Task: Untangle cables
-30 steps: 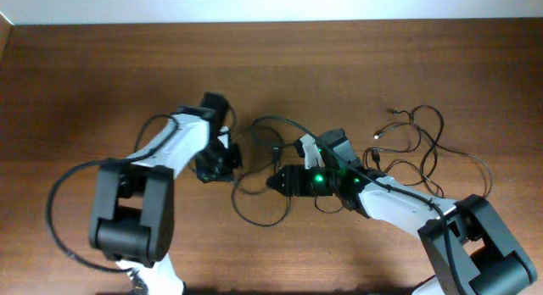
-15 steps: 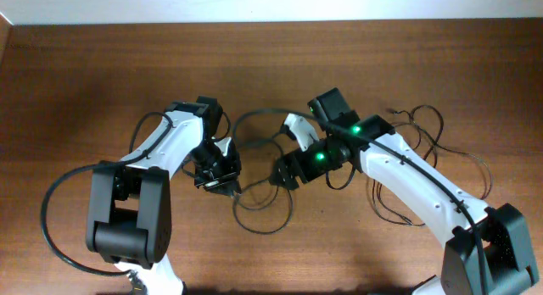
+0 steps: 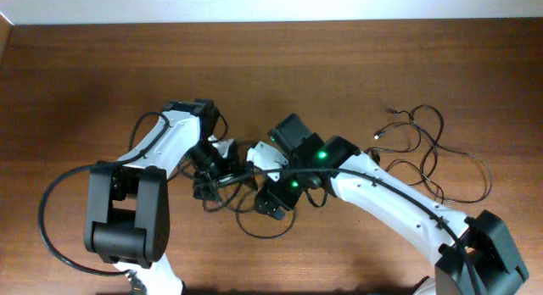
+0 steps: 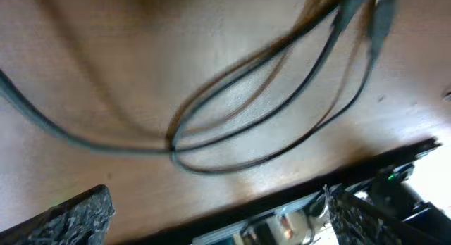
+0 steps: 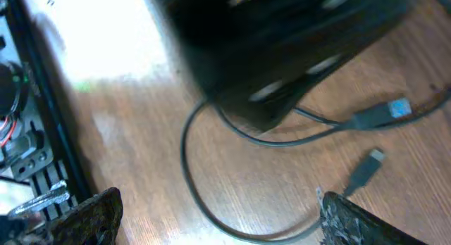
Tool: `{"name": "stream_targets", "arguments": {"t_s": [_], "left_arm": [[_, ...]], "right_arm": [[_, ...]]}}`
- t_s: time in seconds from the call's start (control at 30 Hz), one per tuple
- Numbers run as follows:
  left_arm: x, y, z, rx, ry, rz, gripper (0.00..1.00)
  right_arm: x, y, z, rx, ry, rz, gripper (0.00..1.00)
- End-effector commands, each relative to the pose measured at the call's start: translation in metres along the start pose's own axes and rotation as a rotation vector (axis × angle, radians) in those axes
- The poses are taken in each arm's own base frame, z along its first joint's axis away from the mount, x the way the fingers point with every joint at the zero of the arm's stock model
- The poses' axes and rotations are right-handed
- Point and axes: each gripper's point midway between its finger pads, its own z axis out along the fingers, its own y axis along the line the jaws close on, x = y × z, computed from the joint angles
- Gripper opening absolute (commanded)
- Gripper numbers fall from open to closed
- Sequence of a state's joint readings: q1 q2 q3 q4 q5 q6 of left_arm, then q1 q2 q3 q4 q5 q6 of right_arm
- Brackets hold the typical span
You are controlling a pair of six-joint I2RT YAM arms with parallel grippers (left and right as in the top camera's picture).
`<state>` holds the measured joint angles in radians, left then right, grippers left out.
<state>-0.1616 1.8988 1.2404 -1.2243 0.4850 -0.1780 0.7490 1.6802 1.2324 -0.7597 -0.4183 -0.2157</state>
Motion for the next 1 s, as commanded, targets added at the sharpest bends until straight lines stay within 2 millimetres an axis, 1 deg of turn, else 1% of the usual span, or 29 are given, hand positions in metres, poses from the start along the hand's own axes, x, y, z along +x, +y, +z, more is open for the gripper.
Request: {"name": "stream_targets", "arguments": {"t_s": [0.0,0.03,0.07,0.1,0.13,0.17,0.2,0.23,0.27,0.3,0.37,0.4,0.43,0.47,0.53,0.6,0.73,0.77,0.8,0.87,0.93,0.97], "left_arm": [[-0.03,0.004,-0.035,0.13,-0.133,-0.031,1.0],[-0.038,0.009,-0.045,0.169,-0.165,-0.054,0.99],[-0.043,0.013,-0.053,0.202,-0.188,-0.073,1.0],[-0.05,0.022,-0.064,0.237,-0.225,-0.104,0.99],[-0.059,0.037,-0.075,0.263,-0.274,-0.144,1.0],[-0.069,0.058,-0.088,0.284,-0.334,-0.197,0.99],[-0.075,0.073,-0.097,0.296,-0.38,-0.224,0.99],[-0.081,0.087,-0.105,0.305,-0.424,-0.246,0.99],[-0.086,0.097,-0.112,0.309,-0.463,-0.257,0.99],[-0.089,0.105,-0.116,0.309,-0.49,-0.266,0.99],[-0.092,0.122,-0.117,0.228,-0.515,-0.288,0.99],[-0.093,0.132,-0.115,0.168,-0.523,-0.3,0.99],[-0.093,0.138,-0.114,0.132,-0.524,-0.307,0.99],[-0.094,0.14,-0.115,0.117,-0.531,-0.307,0.99],[-0.095,0.14,-0.116,0.117,-0.536,-0.305,0.99],[-0.095,0.14,-0.116,0.117,-0.535,-0.305,0.99],[-0.094,0.14,-0.115,0.118,-0.532,-0.306,0.99],[-0.094,0.14,-0.115,0.118,-0.532,-0.306,0.99],[-0.094,0.14,-0.115,0.117,-0.532,-0.306,0.99],[-0.094,0.14,-0.115,0.117,-0.532,-0.306,0.99],[-0.094,0.14,-0.115,0.117,-0.532,-0.306,0.99],[-0.094,0.14,-0.115,0.117,-0.532,-0.306,0.99]], "right_arm": [[0.001,0.019,0.007,-0.016,0.026,-0.196,0.9],[0.001,0.023,0.01,-0.023,0.031,-0.224,0.91],[0.0,0.026,0.011,-0.026,0.03,-0.229,0.99],[-0.002,0.03,0.012,-0.034,0.02,-0.24,0.99],[-0.008,0.035,0.013,-0.051,-0.003,-0.256,0.99],[-0.014,0.036,0.014,-0.046,-0.025,-0.279,0.95],[-0.018,0.037,0.015,-0.041,-0.04,-0.29,0.91],[-0.022,0.036,0.016,-0.027,-0.052,-0.302,0.81],[-0.024,0.034,0.021,-0.001,-0.05,-0.314,0.75],[-0.023,0.03,0.026,0.028,-0.035,-0.321,0.74],[-0.018,0.03,0.041,0.041,-0.001,-0.334,0.74],[-0.015,0.03,0.054,0.052,0.023,-0.345,0.72],[-0.011,0.03,0.063,0.064,0.047,-0.354,0.71],[-0.006,0.03,0.073,0.075,0.075,-0.364,0.7],[0.004,0.033,0.091,0.092,0.124,-0.389,0.64],[0.015,0.031,0.108,0.151,0.186,-0.42,0.58],[0.026,0.03,0.135,0.205,0.237,-0.468,0.58],[0.035,0.026,0.143,0.215,0.268,-0.468,0.58],[0.039,0.024,0.147,0.213,0.284,-0.462,0.58],[0.042,0.024,0.149,0.213,0.294,-0.464,0.57],[0.039,0.025,0.148,0.214,0.285,-0.466,0.54],[0.033,0.028,0.143,0.211,0.279,-0.456,0.54]]}}
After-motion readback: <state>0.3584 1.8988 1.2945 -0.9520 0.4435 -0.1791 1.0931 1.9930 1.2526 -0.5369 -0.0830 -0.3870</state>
